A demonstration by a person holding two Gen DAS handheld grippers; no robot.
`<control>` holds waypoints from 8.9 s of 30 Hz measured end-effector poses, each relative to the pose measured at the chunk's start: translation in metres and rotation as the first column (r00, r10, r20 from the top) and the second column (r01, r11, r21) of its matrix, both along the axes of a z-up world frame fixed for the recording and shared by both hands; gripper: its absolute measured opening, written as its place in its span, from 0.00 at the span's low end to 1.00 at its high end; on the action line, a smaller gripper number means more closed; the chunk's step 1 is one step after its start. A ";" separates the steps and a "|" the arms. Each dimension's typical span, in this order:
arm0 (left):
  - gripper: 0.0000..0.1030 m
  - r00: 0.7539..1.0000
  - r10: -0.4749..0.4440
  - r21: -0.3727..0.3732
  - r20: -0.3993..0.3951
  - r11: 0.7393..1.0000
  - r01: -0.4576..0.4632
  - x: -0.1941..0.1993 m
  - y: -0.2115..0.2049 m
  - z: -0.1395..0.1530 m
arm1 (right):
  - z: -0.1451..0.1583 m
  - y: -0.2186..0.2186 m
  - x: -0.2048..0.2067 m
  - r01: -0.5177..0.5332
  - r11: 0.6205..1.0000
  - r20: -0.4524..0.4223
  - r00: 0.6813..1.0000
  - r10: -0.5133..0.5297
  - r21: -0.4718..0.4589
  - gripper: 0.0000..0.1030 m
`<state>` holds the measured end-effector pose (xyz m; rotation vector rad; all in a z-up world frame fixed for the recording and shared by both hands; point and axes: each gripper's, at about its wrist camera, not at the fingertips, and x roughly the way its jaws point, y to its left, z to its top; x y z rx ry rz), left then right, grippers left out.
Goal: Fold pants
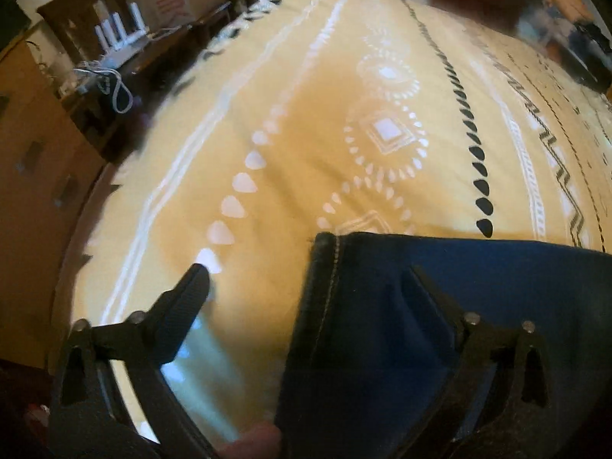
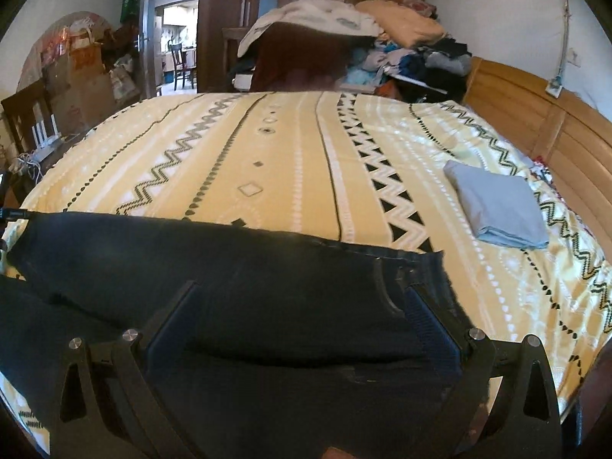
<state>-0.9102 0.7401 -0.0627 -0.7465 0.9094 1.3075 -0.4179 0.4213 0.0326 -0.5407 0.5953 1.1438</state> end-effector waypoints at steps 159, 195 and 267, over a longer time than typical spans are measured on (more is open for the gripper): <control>0.61 0.677 0.144 0.161 0.722 0.916 -0.366 -0.135 -0.373 -0.003 | -0.062 0.004 -0.421 -0.936 0.180 -0.183 0.242 0.953 -0.301 0.15; 0.15 0.553 0.276 0.058 0.786 0.858 -0.510 -0.148 -0.337 -0.023 | -0.054 0.036 -0.393 -0.945 0.220 -0.326 0.292 0.899 -0.240 0.09; 0.20 0.640 0.189 0.091 0.745 0.921 -0.379 -0.157 -0.313 -0.027 | -0.084 0.134 -0.187 -0.794 0.480 -0.058 0.536 0.842 -0.373 0.00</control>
